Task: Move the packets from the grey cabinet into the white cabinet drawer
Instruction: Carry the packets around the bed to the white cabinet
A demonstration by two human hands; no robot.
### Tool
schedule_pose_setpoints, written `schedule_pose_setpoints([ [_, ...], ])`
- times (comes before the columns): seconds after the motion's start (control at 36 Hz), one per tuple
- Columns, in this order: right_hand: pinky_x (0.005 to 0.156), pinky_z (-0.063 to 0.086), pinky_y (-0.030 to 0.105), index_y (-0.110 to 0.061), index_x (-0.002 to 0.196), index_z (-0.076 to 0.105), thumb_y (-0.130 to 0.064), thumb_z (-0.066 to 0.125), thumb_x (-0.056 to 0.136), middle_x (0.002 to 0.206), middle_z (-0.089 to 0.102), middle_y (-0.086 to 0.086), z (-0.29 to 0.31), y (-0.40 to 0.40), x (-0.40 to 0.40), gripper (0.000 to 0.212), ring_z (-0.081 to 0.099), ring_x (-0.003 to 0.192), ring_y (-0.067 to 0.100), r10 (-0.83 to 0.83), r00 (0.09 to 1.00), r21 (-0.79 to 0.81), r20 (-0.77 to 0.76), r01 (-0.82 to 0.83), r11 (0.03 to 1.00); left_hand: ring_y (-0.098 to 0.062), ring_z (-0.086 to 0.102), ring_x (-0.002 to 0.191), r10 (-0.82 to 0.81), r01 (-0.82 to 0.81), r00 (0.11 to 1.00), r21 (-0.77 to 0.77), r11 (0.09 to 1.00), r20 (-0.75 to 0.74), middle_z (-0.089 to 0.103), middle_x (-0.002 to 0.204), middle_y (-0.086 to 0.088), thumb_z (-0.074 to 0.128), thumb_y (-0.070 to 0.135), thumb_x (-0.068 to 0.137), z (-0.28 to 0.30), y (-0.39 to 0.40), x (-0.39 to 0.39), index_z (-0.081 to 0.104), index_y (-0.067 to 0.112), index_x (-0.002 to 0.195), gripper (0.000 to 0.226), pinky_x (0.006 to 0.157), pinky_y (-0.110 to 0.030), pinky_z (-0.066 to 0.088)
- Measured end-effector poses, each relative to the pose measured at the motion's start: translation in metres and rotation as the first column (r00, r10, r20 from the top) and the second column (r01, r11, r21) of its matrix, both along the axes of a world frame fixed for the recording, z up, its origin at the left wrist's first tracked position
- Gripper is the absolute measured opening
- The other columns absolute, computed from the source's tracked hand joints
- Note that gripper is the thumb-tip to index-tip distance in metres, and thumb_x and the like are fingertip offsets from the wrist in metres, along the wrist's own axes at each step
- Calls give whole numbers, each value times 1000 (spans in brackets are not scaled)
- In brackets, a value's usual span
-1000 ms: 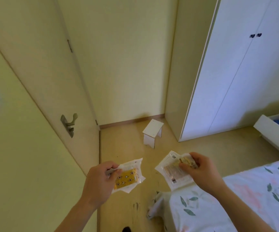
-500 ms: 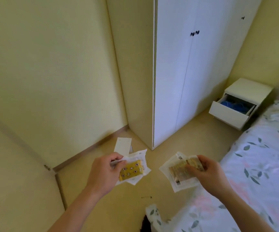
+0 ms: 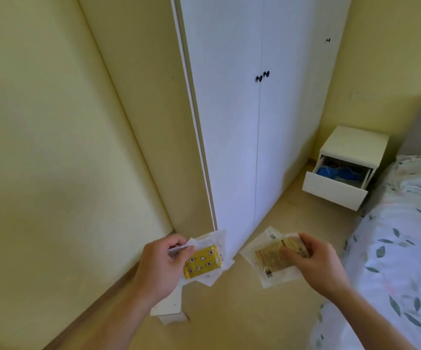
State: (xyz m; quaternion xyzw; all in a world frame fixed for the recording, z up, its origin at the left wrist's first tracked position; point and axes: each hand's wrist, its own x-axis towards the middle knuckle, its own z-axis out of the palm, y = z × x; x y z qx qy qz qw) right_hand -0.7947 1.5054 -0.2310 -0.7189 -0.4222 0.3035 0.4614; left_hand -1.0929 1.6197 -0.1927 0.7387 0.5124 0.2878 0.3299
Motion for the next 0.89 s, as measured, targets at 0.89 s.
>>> schedule_pose_setpoints([
  [0.89,58,49,38,-24,80,70,-19,79,85,67,71,-2,-51,148,464,11,62,59,19,-744,662,-153,89,747,647,0,67,80,-683,675,730,-120,728,-41,70,75,15,72,35,90,-57,358,620,68,29,75,17,57,-16,52],
])
